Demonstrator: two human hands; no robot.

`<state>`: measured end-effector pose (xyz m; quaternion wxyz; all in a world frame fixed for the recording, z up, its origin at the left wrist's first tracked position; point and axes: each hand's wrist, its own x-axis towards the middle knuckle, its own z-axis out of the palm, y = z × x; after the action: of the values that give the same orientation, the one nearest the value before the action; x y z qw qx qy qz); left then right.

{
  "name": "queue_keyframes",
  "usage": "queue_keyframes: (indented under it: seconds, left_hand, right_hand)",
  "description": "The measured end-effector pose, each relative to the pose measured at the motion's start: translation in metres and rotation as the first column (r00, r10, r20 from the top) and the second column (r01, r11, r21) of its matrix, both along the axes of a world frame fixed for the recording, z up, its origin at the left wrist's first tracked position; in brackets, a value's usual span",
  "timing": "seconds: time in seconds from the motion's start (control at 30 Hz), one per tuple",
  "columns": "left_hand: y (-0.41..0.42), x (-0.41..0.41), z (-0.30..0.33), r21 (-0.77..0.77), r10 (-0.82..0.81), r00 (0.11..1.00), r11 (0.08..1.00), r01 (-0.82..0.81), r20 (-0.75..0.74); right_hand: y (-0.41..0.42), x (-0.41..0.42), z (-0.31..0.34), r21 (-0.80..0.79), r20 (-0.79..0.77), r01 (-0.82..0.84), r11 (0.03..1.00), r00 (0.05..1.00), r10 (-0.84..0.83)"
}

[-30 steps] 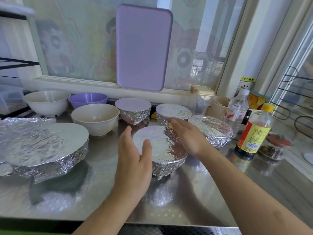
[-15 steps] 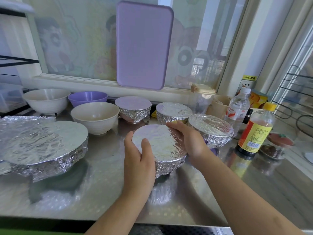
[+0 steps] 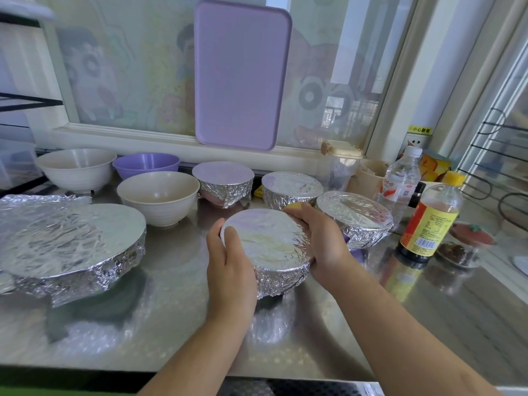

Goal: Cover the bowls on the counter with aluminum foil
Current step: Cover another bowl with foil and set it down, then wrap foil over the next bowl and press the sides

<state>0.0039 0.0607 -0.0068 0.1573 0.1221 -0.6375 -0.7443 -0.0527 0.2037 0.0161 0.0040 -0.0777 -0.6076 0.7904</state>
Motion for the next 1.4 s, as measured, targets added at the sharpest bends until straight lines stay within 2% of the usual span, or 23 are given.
queue_keyframes:
  seconds: [0.1,0.3,0.43,0.5,0.63,0.73,0.87,1.13,1.27,1.33,1.4]
  left_hand:
    - [-0.009,-0.002,0.001,-0.071,-0.027,0.999,0.997,0.024,-0.037]
    - [-0.020,0.020,-0.012,-0.267,-0.131,0.981,0.960,0.090,-0.141]
    - [-0.028,0.040,-0.022,-0.411,-0.286,0.942,0.891,0.193,-0.177]
    - [-0.030,0.041,-0.027,-0.473,-0.336,0.927,0.852,0.224,-0.167]
    - [-0.039,0.025,-0.031,-0.515,-0.319,0.938,0.832,0.207,-0.138]
    - [-0.055,0.006,-0.032,-0.537,-0.289,0.947,0.825,0.175,-0.137]
    - [-0.081,-0.020,-0.035,-0.592,-0.279,0.955,0.789,0.166,-0.104]
    - [-0.110,-0.033,-0.022,-0.634,-0.209,0.978,0.759,0.149,-0.021]
    - [-0.121,0.004,0.002,-0.704,-0.224,0.975,0.692,0.158,-0.001]
    - [-0.131,0.018,0.025,-0.722,-0.239,0.970,0.664,0.193,0.039]
    - [-0.142,0.016,0.053,-0.721,-0.254,0.966,0.663,0.201,0.036]
  right_hand:
    - [0.002,-0.001,-0.005,-0.037,-0.019,-0.014,0.999,1.000,0.014]
    - [-0.001,0.003,-0.016,-0.100,0.002,0.097,0.990,0.995,-0.097]
    - [0.000,0.011,-0.018,-0.072,-0.013,0.037,0.997,0.999,-0.038]
    - [-0.005,0.015,-0.020,-0.127,-0.044,0.029,0.992,0.998,-0.035]
    - [-0.023,0.017,-0.018,-0.183,-0.065,0.080,0.980,0.994,-0.093]
    - [-0.038,0.018,-0.012,-0.162,-0.064,-0.020,0.987,0.998,0.010]
    - [-0.059,0.007,-0.009,-0.144,-0.083,-0.016,0.990,0.997,0.004]
    - [-0.081,-0.016,-0.007,-0.006,-0.068,-0.046,0.999,0.997,0.046]
    - [-0.068,-0.018,0.021,0.212,-0.129,0.016,0.977,0.992,0.012]
    - [-0.066,-0.024,0.036,0.422,-0.195,0.092,0.902,0.981,-0.009]
    - [-0.069,-0.031,0.049,0.534,-0.238,0.127,0.836,0.971,0.005]
